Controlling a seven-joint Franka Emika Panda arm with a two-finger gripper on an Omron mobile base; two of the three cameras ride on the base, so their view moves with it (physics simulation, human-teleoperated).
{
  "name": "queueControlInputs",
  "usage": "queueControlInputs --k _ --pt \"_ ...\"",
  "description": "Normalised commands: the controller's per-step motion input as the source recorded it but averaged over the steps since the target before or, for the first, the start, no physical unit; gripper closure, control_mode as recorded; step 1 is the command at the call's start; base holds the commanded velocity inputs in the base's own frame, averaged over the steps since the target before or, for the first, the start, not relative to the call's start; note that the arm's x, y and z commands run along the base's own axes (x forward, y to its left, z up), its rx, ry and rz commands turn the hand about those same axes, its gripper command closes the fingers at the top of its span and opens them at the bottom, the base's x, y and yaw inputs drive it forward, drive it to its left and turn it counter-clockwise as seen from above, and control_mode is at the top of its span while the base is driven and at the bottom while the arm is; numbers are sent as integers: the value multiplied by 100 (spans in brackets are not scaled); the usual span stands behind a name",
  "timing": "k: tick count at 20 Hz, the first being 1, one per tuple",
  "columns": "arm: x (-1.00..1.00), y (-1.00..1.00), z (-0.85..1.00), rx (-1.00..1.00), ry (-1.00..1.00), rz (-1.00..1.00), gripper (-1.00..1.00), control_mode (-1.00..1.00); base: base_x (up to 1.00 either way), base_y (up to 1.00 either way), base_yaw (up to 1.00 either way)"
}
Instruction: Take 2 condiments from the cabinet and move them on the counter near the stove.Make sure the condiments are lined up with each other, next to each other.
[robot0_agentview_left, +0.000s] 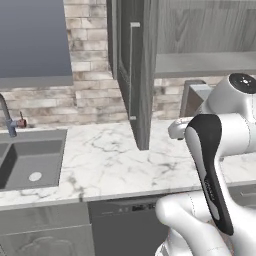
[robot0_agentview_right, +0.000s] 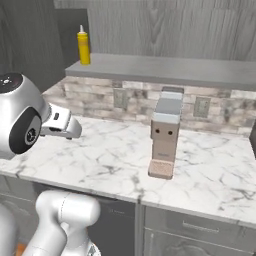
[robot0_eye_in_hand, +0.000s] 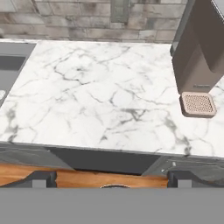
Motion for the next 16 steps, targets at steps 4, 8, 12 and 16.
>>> queueControlInputs --k 4,8,12,16 --pt "0 0 0 0 0 0 -100 100 35 -37 7" --pt "0 0 0 0 0 0 -100 100 34 -35 6" --pt "0 0 0 0 0 0 -100 100 37 -11 7" --pt "0 0 0 0 0 0 -100 100 37 0 6"
